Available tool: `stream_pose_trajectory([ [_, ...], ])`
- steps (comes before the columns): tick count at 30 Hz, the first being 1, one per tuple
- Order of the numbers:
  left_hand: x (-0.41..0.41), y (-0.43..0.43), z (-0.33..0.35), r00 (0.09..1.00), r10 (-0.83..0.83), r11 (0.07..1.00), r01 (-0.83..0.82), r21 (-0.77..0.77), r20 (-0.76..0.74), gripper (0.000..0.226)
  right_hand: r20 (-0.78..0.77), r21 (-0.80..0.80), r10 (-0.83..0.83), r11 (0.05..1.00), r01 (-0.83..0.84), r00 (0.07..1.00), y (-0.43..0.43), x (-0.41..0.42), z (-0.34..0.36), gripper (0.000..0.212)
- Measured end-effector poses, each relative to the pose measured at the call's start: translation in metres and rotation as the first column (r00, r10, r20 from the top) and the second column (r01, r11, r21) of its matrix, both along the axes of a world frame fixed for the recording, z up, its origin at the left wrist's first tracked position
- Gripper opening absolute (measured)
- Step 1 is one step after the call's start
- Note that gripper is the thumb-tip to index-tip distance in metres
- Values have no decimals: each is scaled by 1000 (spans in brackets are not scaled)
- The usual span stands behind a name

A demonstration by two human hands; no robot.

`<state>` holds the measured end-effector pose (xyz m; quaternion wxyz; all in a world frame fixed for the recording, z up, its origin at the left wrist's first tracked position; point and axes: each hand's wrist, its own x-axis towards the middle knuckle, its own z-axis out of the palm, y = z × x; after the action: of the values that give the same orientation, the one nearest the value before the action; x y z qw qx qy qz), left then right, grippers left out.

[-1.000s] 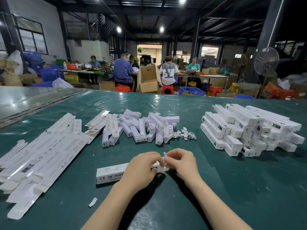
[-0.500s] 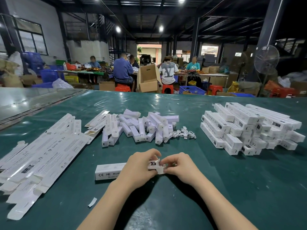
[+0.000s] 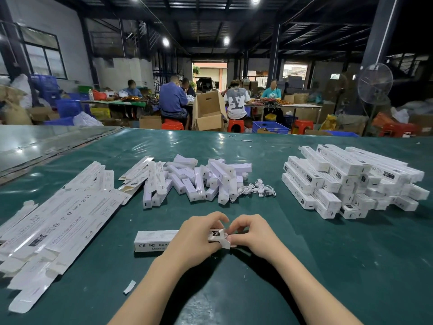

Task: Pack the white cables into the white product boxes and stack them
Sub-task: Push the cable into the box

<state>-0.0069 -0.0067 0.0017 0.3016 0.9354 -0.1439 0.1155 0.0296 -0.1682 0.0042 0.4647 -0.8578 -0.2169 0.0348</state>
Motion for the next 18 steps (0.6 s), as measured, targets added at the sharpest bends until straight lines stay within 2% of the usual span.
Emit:
stream_pose_trajectory([
  [2, 1, 1, 1, 1000, 3, 1000, -3, 0, -7, 39, 58, -40, -51, 998, 53, 997, 2, 0, -1, 10],
  [6, 0, 1, 1, 1000, 24, 1000, -24, 13, -5, 38, 117, -92, -37, 995, 48, 992, 3, -2, -3, 8],
  [10, -1, -3, 1, 994, 109, 981, -113, 155, 29, 40, 80, -155, 7, 988, 5, 997, 3, -1, -3, 9],
  [12, 0, 0, 1, 983, 176, 960, -183, 213, 53, 41, 26, -145, 13, 989, -9, 1000, 5, -1, -2, 21],
  [14, -1, 3, 1, 977, 209, 955, -213, 205, 41, 37, 7, -169, 10, 986, -8, 1000, 8, -1, -1, 31],
  [16, -1, 4, 1, 981, 191, 964, -191, 185, 22, 32, 6, -189, 10, 982, -8, 1000, 9, -1, 0, 32],
  [18, -1, 5, 2, 987, 158, 974, -155, 164, -6, 33, -42, -142, 36, 989, -41, 998, 8, 0, 0, 30],
])
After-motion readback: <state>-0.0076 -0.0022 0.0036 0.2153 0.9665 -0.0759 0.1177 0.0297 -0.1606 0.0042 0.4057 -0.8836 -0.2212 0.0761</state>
